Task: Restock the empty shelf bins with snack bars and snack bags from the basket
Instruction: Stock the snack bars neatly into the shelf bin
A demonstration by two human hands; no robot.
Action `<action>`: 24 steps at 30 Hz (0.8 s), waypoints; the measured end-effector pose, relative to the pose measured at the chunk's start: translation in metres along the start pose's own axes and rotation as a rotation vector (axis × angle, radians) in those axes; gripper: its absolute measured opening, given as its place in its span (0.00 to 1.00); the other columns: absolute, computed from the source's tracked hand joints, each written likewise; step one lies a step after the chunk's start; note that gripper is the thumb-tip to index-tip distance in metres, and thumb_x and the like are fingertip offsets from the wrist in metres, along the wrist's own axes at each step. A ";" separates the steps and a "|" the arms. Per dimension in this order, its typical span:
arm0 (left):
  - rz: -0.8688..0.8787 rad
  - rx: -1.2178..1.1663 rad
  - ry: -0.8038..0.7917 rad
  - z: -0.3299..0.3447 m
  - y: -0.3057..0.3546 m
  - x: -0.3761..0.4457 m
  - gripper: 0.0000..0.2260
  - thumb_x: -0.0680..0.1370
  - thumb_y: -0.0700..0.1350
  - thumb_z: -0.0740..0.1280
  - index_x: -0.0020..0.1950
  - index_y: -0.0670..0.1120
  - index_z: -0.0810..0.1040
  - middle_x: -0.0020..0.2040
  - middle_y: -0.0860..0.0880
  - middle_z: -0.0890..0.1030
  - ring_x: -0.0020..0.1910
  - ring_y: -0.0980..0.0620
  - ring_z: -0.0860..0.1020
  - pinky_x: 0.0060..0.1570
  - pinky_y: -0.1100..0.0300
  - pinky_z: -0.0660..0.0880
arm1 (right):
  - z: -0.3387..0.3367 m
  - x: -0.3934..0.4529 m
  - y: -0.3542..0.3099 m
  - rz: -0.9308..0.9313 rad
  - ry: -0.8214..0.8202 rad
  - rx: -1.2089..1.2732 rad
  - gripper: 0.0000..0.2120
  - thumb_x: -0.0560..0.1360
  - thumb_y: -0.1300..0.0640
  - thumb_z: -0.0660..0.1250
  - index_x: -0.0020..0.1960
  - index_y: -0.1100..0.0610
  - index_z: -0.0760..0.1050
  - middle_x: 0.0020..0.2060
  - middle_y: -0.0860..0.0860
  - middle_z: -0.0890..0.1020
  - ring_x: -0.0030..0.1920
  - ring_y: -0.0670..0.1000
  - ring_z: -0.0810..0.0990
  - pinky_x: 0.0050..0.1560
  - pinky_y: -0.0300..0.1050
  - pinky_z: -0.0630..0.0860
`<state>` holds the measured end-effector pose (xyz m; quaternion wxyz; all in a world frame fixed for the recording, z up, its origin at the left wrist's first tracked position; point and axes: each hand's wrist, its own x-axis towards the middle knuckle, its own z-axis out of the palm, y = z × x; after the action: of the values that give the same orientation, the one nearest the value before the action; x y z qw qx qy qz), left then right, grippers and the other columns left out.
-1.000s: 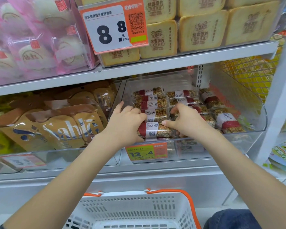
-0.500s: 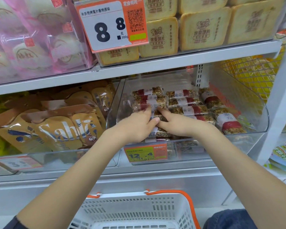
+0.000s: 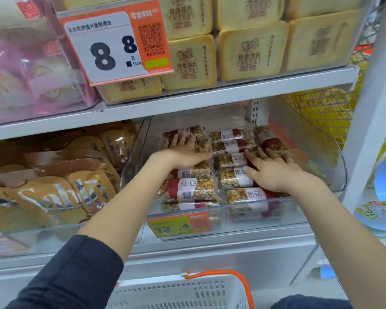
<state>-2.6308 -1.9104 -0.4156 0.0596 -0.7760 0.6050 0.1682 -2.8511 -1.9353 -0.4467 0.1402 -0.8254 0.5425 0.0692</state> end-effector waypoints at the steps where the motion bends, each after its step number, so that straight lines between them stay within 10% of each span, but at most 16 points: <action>1: 0.002 -0.012 -0.024 -0.003 -0.001 0.001 0.40 0.74 0.72 0.48 0.77 0.53 0.36 0.75 0.53 0.31 0.74 0.50 0.33 0.72 0.43 0.35 | 0.000 0.000 -0.001 0.002 0.003 -0.004 0.27 0.81 0.40 0.43 0.77 0.44 0.41 0.77 0.49 0.43 0.77 0.53 0.43 0.73 0.57 0.41; 9: 0.022 -0.101 0.145 0.004 -0.005 0.000 0.25 0.83 0.55 0.43 0.77 0.53 0.40 0.77 0.51 0.37 0.76 0.50 0.37 0.74 0.48 0.37 | -0.001 -0.004 0.000 -0.010 0.020 0.001 0.28 0.80 0.39 0.44 0.77 0.44 0.43 0.78 0.50 0.45 0.77 0.53 0.44 0.73 0.58 0.41; 14: 0.008 -0.180 0.436 -0.002 -0.001 -0.024 0.26 0.79 0.34 0.61 0.75 0.48 0.63 0.74 0.46 0.63 0.70 0.46 0.67 0.66 0.55 0.68 | -0.001 -0.005 0.000 -0.011 0.020 0.005 0.28 0.81 0.39 0.45 0.78 0.44 0.44 0.78 0.50 0.45 0.77 0.54 0.45 0.73 0.58 0.40; 24: 0.128 -0.002 0.206 -0.001 -0.012 -0.017 0.21 0.82 0.47 0.57 0.76 0.52 0.61 0.76 0.46 0.61 0.70 0.44 0.67 0.64 0.56 0.67 | -0.001 -0.008 -0.001 -0.015 0.030 0.027 0.27 0.81 0.39 0.45 0.77 0.44 0.45 0.78 0.51 0.46 0.77 0.54 0.45 0.74 0.58 0.40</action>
<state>-2.6223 -1.8920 -0.4107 -0.0145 -0.7490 0.6561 0.0916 -2.8537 -1.9281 -0.4430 0.1434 -0.8284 0.5393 0.0484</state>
